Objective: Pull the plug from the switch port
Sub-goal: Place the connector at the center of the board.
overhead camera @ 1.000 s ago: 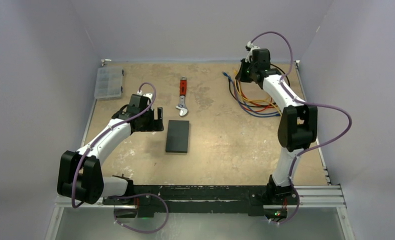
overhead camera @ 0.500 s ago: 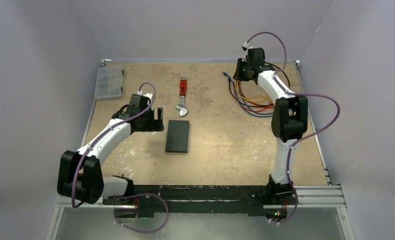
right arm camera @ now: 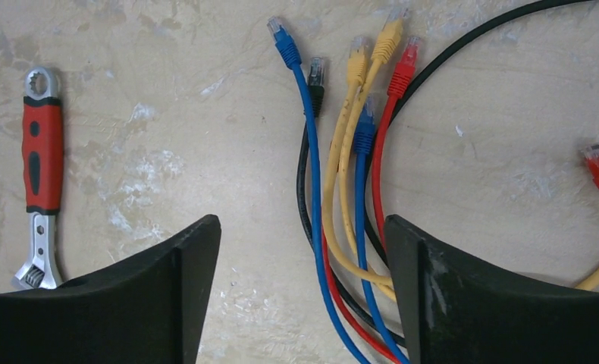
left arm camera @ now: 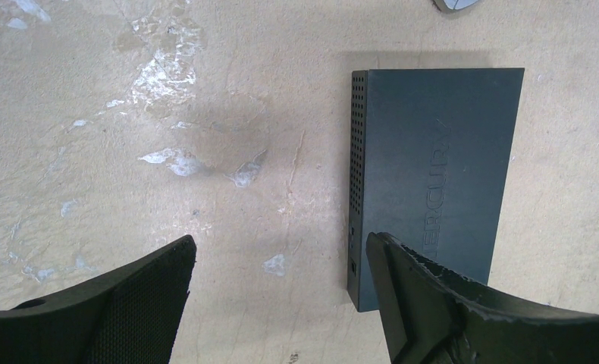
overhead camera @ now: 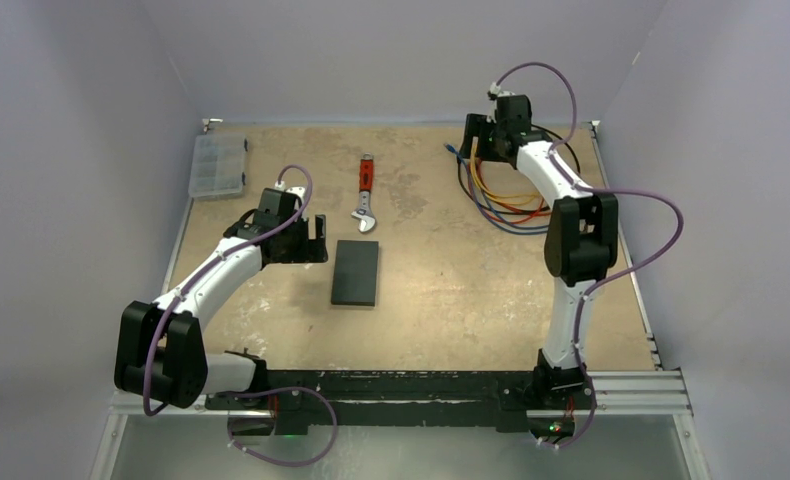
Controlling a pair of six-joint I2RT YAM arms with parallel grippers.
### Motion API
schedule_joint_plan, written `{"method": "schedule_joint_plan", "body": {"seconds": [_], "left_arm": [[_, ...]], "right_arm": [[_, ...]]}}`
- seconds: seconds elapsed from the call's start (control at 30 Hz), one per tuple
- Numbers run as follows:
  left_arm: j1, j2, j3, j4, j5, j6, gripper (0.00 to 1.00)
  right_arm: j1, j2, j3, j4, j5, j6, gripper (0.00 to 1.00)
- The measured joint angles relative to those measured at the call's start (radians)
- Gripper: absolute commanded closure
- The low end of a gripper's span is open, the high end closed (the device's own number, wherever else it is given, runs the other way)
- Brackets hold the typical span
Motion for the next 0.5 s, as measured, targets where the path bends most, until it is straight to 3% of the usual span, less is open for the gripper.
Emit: {"method": "schedule_joint_plan", "body": {"seconds": [0.5], "left_arm": [[0.0,-0.001,0.0,0.001,0.01,-0.003,0.13]], "right_arm": [[0.0,-0.182,-0.181,0.09,-0.027,0.002,0.05]]}}
